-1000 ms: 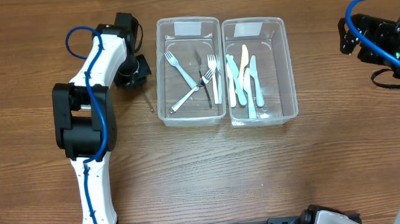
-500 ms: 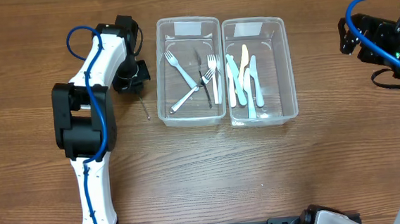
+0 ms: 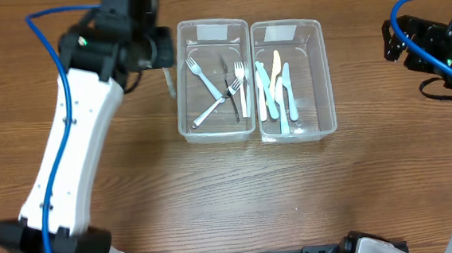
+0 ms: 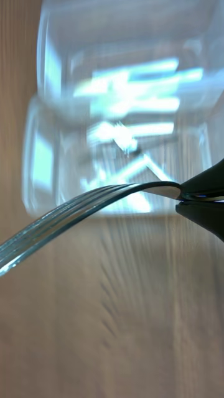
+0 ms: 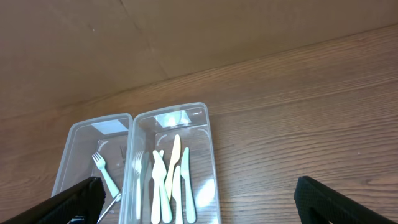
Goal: Pack container
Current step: 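Carry the metal fork into the left container and release it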
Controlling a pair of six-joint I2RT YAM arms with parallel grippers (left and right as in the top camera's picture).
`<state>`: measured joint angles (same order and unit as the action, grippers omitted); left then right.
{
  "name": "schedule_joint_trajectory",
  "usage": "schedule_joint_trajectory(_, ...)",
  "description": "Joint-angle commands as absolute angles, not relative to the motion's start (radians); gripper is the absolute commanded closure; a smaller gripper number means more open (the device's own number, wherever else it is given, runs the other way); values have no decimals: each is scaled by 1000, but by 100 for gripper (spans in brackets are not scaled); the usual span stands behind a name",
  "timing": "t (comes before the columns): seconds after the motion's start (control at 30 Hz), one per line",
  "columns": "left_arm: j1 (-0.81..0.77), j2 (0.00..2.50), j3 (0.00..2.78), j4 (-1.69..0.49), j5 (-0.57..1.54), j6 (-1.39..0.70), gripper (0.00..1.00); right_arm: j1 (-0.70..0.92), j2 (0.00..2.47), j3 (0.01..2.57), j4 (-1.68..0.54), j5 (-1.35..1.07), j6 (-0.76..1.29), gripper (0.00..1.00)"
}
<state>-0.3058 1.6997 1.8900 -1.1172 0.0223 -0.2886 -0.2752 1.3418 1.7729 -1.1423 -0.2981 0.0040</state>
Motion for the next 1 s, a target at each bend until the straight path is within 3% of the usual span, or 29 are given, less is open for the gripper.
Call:
schedule_joint_trajectory(0.0,-385,1777,1880,-1081,23,-266,96,-276,1336,1788,-1136,-289,8,0)
schedule_joint_trajectory(0.37,-422,2092,1880,-911,123,-360,90,-276,1336,1788,-1136,-289,8,0)
schedule_joint_trajectory(0.43,-421,2100,1880,-918,165,-336,82,-276,1336,1788,-1136,-289,8,0)
schedule_joint_trajectory(0.47,-419,2093,1883,-924,183,-328,67,-276,1336,1788,-1136,-289,8,0)
schedule_joint_trajectory(0.5,-417,2080,1888,-933,194,-322,63,-276,1336,1788,-1136,-289,8,0)
schedule_joint_trajectory(0.7,-394,1950,1986,-1042,175,-268,59,-276,1336,1788,-1136,-289,8,0)
schedule_joint_trajectory(0.9,-341,1774,2033,-1223,-92,-258,31,-276,1336,1788,-1136,-289,8,0)
schedule_joint_trajectory(0.97,-306,1738,2033,-1297,-183,-259,29,-276,1336,1788,-1136,-289,8,0)
